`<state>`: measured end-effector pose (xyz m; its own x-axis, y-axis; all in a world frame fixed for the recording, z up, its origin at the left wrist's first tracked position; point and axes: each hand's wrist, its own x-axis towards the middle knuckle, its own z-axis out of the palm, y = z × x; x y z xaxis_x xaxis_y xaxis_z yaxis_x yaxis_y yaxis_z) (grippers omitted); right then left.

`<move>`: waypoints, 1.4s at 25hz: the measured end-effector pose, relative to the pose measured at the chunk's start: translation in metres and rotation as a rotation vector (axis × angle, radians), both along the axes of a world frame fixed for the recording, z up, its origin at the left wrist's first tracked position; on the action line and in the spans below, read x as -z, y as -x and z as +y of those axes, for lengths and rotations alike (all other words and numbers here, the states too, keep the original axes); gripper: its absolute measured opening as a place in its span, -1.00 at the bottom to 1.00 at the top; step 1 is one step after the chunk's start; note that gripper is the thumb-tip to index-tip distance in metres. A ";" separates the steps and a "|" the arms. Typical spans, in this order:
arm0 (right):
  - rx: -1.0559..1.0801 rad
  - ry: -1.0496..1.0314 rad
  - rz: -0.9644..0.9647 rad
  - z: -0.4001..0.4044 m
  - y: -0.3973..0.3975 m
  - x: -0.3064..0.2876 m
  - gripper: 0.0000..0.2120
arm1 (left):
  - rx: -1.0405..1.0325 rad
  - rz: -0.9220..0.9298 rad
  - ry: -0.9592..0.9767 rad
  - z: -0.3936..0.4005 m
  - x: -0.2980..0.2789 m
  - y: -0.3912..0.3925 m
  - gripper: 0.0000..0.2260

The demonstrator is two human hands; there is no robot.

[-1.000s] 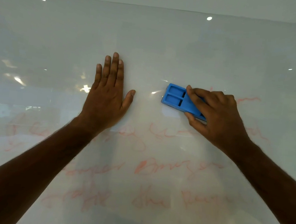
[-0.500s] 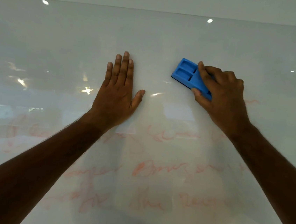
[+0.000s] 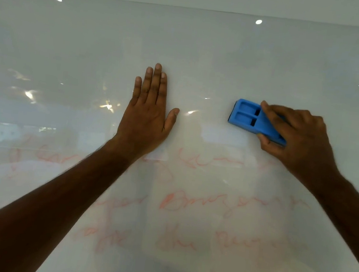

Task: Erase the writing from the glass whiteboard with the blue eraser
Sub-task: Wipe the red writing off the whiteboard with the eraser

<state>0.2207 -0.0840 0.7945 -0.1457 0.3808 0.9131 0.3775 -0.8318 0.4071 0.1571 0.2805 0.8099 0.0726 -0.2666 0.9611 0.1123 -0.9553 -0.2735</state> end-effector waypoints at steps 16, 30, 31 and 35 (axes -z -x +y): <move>-0.073 0.024 0.078 0.004 0.002 0.025 -0.39 | 0.028 0.004 0.031 -0.018 -0.001 -0.005 -0.29; -0.068 -0.077 0.094 0.001 -0.006 -0.018 -0.37 | 0.026 0.043 0.022 -0.041 -0.004 -0.011 -0.29; -0.057 -0.039 0.068 0.000 -0.007 -0.007 -0.38 | 0.024 0.046 0.024 -0.040 -0.004 -0.012 -0.28; 0.006 0.079 0.041 -0.026 -0.013 0.024 -0.38 | 0.013 0.051 0.026 -0.041 -0.004 -0.011 -0.28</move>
<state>0.2340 -0.1098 0.7709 -0.1061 0.4529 0.8852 0.3900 -0.7999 0.4561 0.1686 0.2399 0.8135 0.1181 -0.2424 0.9630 0.0862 -0.9636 -0.2531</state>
